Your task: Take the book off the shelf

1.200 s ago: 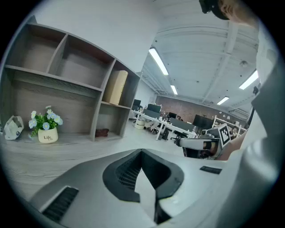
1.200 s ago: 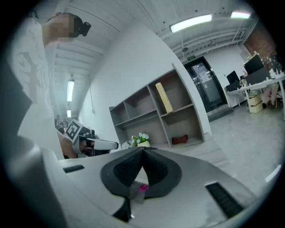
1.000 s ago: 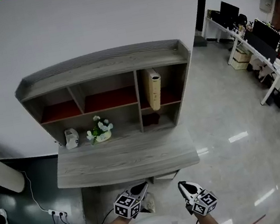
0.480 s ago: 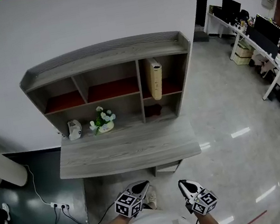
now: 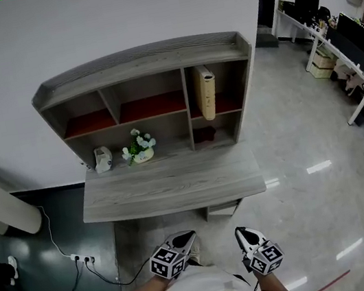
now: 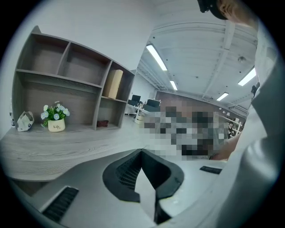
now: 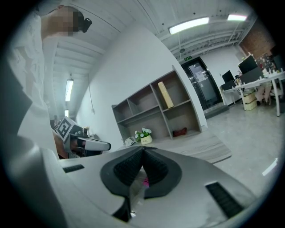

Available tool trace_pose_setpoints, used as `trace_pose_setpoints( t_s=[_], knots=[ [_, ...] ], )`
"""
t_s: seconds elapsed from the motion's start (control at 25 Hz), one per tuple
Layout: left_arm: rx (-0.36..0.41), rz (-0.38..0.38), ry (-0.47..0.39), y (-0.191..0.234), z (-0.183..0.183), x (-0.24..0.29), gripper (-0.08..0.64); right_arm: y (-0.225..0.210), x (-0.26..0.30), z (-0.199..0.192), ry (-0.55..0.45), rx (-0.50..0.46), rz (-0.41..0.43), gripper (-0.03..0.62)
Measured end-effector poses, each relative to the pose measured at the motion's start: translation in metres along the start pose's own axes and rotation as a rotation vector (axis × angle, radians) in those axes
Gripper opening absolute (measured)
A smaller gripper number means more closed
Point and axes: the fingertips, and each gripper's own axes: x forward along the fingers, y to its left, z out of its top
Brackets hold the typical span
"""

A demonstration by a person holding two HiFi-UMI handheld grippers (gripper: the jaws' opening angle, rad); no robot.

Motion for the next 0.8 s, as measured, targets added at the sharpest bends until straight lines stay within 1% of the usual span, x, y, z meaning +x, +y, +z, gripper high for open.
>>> trace_pose_setpoints(
  t_s=[0.16,0.32,0.52,0.64,0.8],
  knots=[
    [-0.003,0.022,-0.003,0.006,0.001,-0.005,0.002,0.001,0.005,-0.005,0.016,0.001,0.003,0.003],
    [0.006,0.031,-0.022,0.014,0.006,-0.011,0.002,0.002,0.021,-0.008,0.038,-0.024,0.012,0.005],
    [-0.051,0.069,-0.017,0.043,-0.003,-0.015,0.002,0.001,0.050,-0.007,0.055,-0.034,0.032,0.005],
    [-0.057,0.063,-0.021,0.058,0.001,-0.008,0.002,-0.001,0.064,-0.004,0.068,-0.039,0.032,0.005],
    [-0.047,0.034,-0.041,0.075,0.018,0.008,0.002,-0.010,0.082,0.004,0.078,-0.047,0.021,0.005]
  ],
)
